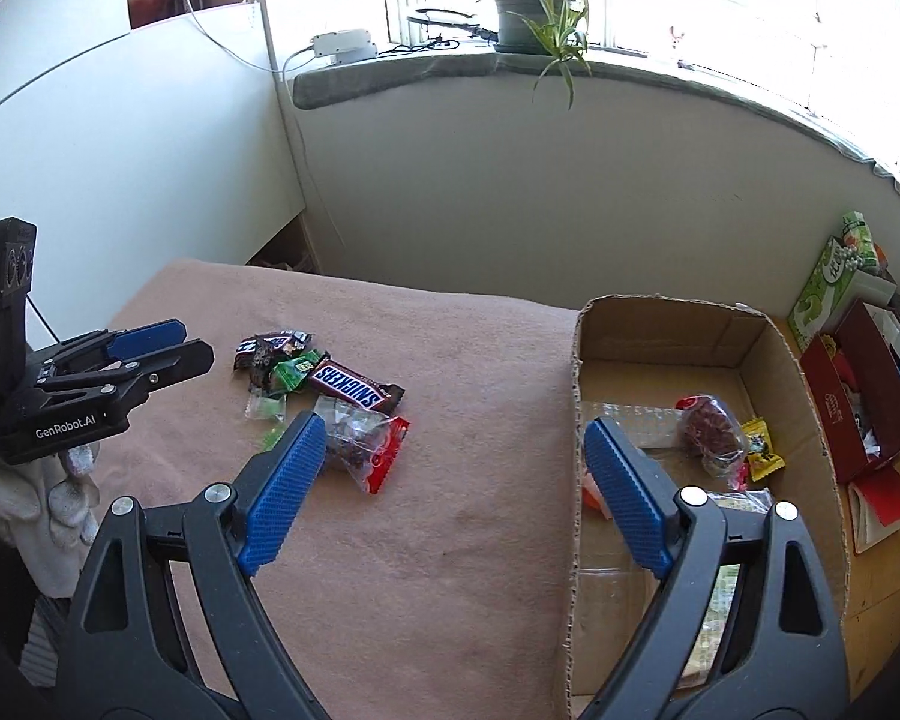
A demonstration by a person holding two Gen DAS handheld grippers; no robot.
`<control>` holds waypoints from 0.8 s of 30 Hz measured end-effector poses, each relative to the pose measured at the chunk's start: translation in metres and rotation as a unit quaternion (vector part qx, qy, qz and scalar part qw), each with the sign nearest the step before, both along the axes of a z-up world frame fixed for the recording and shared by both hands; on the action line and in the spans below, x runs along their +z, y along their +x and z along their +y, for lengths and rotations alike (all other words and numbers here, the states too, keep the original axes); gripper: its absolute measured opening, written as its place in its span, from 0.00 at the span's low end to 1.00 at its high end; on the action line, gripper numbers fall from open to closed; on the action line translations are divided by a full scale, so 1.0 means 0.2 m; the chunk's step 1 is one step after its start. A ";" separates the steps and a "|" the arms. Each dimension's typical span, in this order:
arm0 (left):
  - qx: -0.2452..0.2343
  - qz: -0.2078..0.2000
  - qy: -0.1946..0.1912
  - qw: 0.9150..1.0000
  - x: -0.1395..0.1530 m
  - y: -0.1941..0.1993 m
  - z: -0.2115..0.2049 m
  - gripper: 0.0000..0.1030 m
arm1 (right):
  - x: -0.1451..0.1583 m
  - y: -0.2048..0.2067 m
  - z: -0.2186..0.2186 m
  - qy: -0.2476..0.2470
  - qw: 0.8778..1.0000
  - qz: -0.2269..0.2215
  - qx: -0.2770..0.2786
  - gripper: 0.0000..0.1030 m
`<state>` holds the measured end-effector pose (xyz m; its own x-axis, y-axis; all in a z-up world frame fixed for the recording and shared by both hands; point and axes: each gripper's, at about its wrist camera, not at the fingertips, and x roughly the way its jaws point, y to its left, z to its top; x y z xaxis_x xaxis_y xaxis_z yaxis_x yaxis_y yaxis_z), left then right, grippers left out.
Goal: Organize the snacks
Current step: 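Move both grippers back over the snack pile and open them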
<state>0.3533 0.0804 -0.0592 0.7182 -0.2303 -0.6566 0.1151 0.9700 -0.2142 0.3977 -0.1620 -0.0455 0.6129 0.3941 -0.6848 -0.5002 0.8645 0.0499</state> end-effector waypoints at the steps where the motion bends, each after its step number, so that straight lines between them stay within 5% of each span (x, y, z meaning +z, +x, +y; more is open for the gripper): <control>1: 0.002 0.004 0.002 1.000 -0.02 0.00 0.02 0.52 | -0.02 0.01 0.04 -0.003 1.000 0.007 0.007 0.88; 14: -0.009 0.057 0.005 0.998 -0.26 0.09 0.01 0.42 | -0.31 0.16 0.32 0.004 0.997 0.082 0.000 0.88; 24: -0.021 0.068 0.021 0.997 -0.31 0.16 -0.07 0.40 | -0.46 0.26 0.39 0.017 0.991 0.133 -0.005 0.88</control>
